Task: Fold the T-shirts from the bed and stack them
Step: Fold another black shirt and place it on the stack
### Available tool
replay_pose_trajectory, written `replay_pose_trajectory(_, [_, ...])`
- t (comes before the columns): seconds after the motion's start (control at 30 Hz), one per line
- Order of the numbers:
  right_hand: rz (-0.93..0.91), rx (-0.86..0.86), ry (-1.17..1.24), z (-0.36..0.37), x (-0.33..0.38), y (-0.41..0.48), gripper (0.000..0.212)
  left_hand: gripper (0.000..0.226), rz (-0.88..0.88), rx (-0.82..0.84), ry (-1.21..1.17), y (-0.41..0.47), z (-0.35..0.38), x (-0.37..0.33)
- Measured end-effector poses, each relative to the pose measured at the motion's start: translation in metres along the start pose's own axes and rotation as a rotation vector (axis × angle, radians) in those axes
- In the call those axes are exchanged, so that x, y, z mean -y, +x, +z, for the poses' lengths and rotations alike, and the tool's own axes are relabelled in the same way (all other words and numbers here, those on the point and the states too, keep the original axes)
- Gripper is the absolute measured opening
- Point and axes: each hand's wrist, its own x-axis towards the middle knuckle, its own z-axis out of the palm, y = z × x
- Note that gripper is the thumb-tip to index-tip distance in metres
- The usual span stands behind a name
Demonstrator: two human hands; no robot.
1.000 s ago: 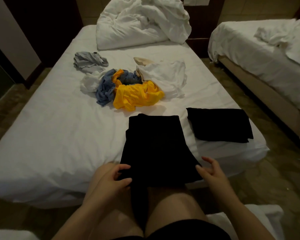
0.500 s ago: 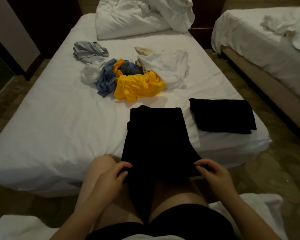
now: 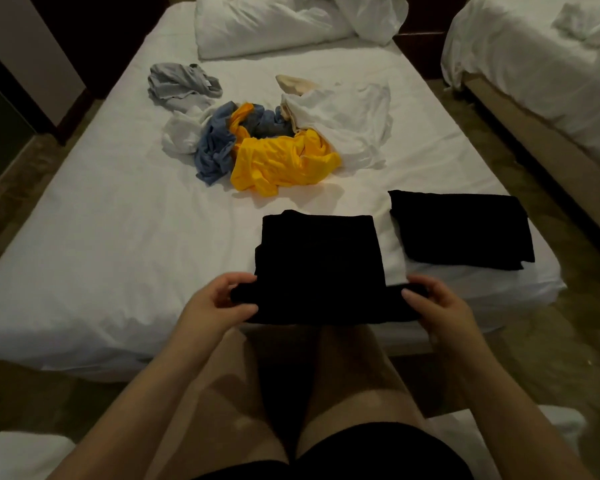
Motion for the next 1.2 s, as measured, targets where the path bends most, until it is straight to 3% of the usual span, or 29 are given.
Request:
replay_pose_trajectory(0.03, [-0.029, -0.008, 0.034, 0.002, 0.003, 0.013, 0.074, 0.039, 0.057, -0.024, 0.063, 0.009, 0.002, -0.007])
replay_pose_trajectory(0.07, [-0.047, -0.034, 0.062, 0.006, 0.006, 0.026, 0.078, 0.038, 0.100, -0.047, 0.103, 0.020, 0.005, -0.013])
replay_pose_trajectory(0.17, [-0.076, -0.152, 0.081, 0.017, 0.011, 0.070, 0.047, 0.035, 0.130, -0.149, 0.051, 0.061, 0.012, -0.020])
replay_pose_trajectory(0.37, [-0.058, -0.363, -0.104, 0.037, 0.002, 0.170, 0.029, 0.018, 0.006, -0.353, -0.117, 0.157, 0.030, -0.002])
replay_pose_trajectory(0.53, [-0.043, -0.379, -0.240, 0.050, -0.018, 0.214, 0.045, 0.023, -0.133, -0.403, -0.158, 0.214, 0.034, 0.026])
replay_pose_trajectory(0.63, [0.009, -0.350, -0.479, 0.052, -0.032, 0.225, 0.057, 0.037, -0.208, -0.365, -0.158, 0.225, 0.037, 0.042])
replay_pose_trajectory(0.73, [0.038, -0.322, -0.725, 0.053, -0.034, 0.228, 0.062, 0.045, -0.206, -0.337, -0.138, 0.223, 0.039, 0.048])
replay_pose_trajectory(0.83, [0.078, -0.261, -0.737, 0.053, -0.030, 0.229, 0.069, 0.055, -0.198, -0.313, -0.140, 0.219, 0.037, 0.045])
replay_pose_trajectory(0.9, [0.084, -0.217, -0.831, 0.054, -0.024, 0.222, 0.077, 0.058, -0.218, -0.327, -0.020, 0.214, 0.034, 0.043])
replay_pose_trajectory(0.97, [0.016, -0.272, -1.012, 0.058, -0.019, 0.205, 0.075, 0.056, -0.184, -0.446, 0.241, 0.201, 0.039, 0.041])
replay_pose_trajectory(1.03, [-0.145, -0.335, -1.127, 0.070, -0.023, 0.184, 0.066, 0.053, 0.047, -0.562, 0.520, 0.181, 0.058, 0.037])
replay_pose_trajectory(1.1, [-0.264, -0.262, -1.230, 0.085, -0.038, 0.169, 0.059, 0.053, 0.278, -0.456, 0.832, 0.167, 0.085, 0.047])
replay_pose_trajectory(1.2, [-0.087, -0.106, -1.378, 0.091, -0.060, 0.170, 0.059, 0.049, 0.217, -0.162, 1.130, 0.165, 0.103, 0.068])
